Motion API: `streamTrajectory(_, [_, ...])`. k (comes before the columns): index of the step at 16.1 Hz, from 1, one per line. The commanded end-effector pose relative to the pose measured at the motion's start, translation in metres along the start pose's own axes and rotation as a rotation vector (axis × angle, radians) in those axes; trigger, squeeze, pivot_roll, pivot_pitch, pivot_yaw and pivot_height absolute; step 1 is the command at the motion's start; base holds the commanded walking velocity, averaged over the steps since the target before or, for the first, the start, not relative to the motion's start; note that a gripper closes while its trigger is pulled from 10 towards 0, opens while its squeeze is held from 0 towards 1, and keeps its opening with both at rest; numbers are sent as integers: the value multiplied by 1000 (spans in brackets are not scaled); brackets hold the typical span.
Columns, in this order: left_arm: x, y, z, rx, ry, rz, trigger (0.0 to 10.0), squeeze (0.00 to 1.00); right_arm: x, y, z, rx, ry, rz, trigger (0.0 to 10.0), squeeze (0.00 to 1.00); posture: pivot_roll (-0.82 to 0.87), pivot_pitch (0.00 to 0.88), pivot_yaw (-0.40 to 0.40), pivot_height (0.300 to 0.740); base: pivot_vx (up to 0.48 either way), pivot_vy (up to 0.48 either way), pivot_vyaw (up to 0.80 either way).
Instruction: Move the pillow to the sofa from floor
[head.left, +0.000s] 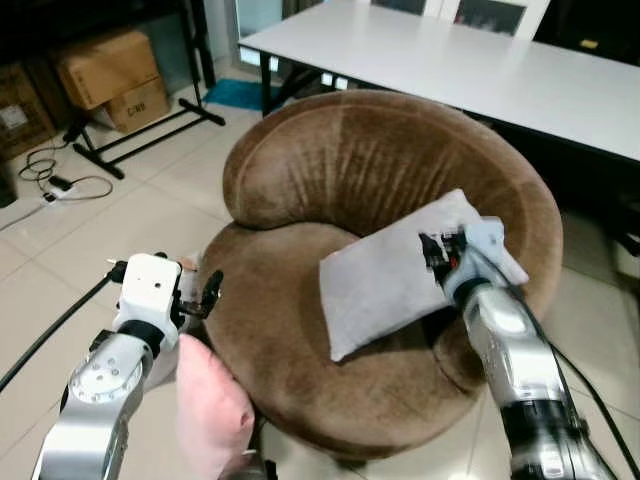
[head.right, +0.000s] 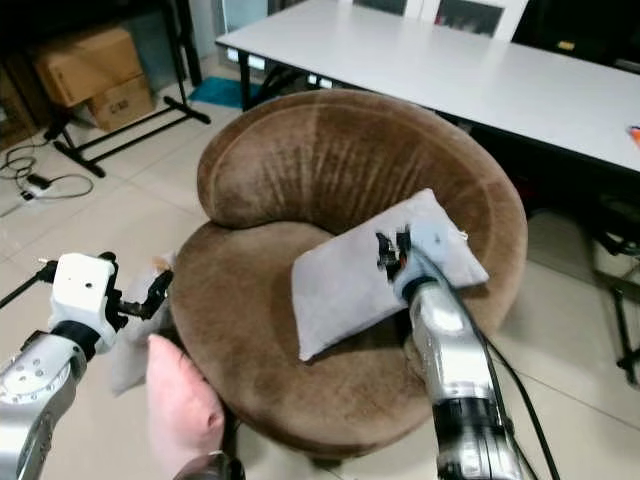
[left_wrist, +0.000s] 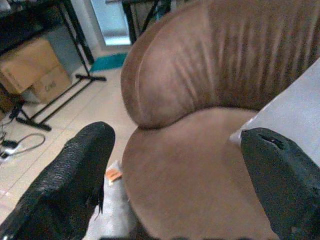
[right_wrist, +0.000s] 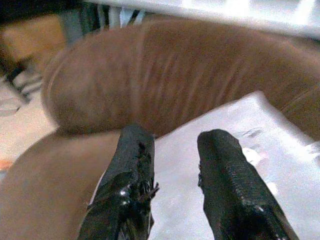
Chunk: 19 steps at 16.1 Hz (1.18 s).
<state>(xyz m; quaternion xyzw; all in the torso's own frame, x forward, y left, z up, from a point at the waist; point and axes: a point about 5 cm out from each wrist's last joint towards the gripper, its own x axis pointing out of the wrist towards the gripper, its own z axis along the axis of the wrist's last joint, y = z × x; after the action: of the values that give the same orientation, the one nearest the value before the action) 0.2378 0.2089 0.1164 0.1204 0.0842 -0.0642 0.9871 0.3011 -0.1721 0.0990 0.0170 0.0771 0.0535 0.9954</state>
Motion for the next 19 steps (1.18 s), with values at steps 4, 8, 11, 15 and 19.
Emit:
streamTrajectory(4, [-12, -4, 6, 37, -67, 43, 10000, 0, -50, 26, -9, -14, 68, -11, 10000, 0, 2, 0, -32, 740, -62, 0, 0])
streamTrajectory(8, [-22, -2, 4, 56, -52, 64, 10000, 0, -41, 34, -7, -20, 84, -25, 10000, 0, 54, 0, -48, 740, -278, 0, 0])
streamTrajectory(11, [-22, -1, 4, 54, -52, 70, 10000, 0, -44, 36, -5, -37, 113, -18, 10000, 0, 52, 0, -46, 740, -280, 0, 0])
streamTrajectory(15, [-19, 0, 1, -6, -62, 88, 10000, 0, -46, 31, -2, -50, 121, -16, 10000, 0, 30, 0, -39, 740, -68, 0, 0])
streamTrajectory(19, [-19, -8, 1, -30, -57, 69, 10000, 0, -45, 31, -2, -56, 137, 12, 10000, 0, 37, 0, -54, 740, 0, 0, 0])
